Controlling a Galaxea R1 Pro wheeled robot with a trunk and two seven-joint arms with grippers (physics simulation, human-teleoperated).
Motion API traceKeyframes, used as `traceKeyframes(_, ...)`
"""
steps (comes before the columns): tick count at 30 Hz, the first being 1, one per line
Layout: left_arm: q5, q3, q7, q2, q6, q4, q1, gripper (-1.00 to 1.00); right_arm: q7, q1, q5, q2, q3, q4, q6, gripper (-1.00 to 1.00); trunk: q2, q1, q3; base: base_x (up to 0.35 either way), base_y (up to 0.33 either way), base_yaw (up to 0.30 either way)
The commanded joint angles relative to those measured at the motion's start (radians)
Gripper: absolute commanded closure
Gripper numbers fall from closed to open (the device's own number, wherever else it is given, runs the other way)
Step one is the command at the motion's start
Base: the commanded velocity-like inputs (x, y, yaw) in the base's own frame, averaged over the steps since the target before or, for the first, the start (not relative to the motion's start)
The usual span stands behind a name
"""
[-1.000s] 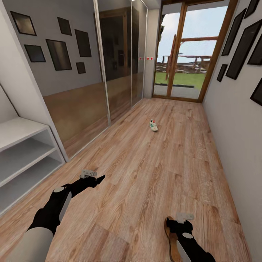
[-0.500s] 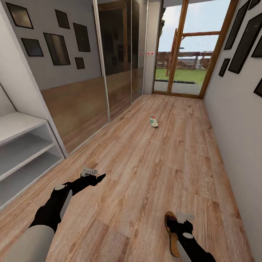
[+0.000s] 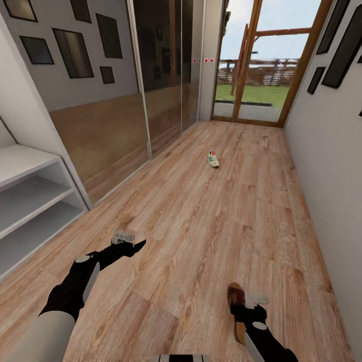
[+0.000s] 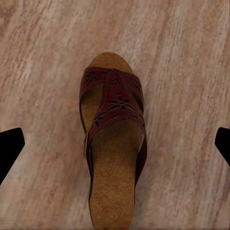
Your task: Pick up the two gym shoes and the two sandals from the corridor floor and place them onto the hallstand (shoe rack) in the corridor, making sure they are on the rack and not on the floor. Arrange them so the two gym shoes are next to each other and the two sandals are next to each other.
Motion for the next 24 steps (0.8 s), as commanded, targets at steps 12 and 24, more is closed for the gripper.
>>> traceKeyframes(12, -0.002, 0.002, -0.008, -0.007, 0.033, -0.074, 0.003, -1.00, -0.009, 0.000, -0.009, -0.001, 0.007, 0.000, 0.001, -1.00, -0.003, 0.005, -0.066, 0.000, 0.000, 0.000)
traceKeyframes(24, -0.002, 0.002, -0.010, -0.001, 0.043, -0.082, 0.012, -1.00, -0.009, 0.000, -0.009, -0.001, 0.007, 0.000, 0.002, -1.00, -0.006, 0.011, -0.132, 0.000, 0.000, 0.008)
